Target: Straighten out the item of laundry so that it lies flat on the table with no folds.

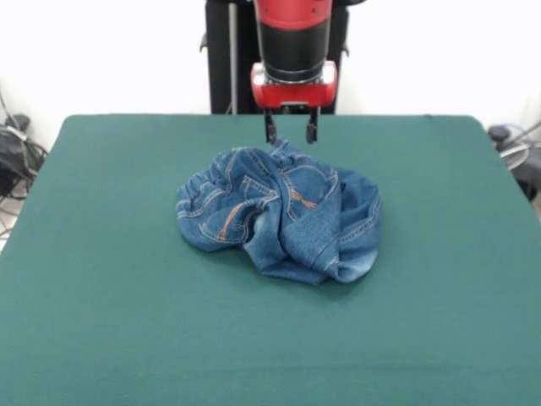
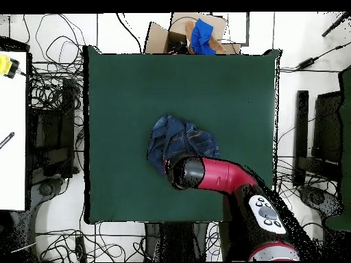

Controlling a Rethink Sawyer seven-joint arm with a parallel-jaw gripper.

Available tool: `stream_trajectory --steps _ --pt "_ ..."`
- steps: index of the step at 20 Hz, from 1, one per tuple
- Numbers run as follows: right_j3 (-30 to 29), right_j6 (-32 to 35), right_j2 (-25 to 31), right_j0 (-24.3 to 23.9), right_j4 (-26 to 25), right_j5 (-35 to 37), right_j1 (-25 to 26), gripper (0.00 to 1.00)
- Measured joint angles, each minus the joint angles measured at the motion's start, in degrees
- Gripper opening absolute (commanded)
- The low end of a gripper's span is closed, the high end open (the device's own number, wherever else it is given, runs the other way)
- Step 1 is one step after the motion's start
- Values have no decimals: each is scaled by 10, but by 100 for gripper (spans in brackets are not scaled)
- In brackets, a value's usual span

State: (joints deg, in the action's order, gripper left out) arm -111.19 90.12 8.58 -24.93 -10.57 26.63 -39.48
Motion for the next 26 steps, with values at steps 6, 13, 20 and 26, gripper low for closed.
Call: stream_trajectory --steps 6,13,20,26 --pt "51 0 0 -6 -39 11 10 100" --pt "140 0 3 -13 -95 2 83 100" --pt "178 0 4 -12 -128 -27 135 100" --pt "182 0 4 -7 -145 -27 133 100"
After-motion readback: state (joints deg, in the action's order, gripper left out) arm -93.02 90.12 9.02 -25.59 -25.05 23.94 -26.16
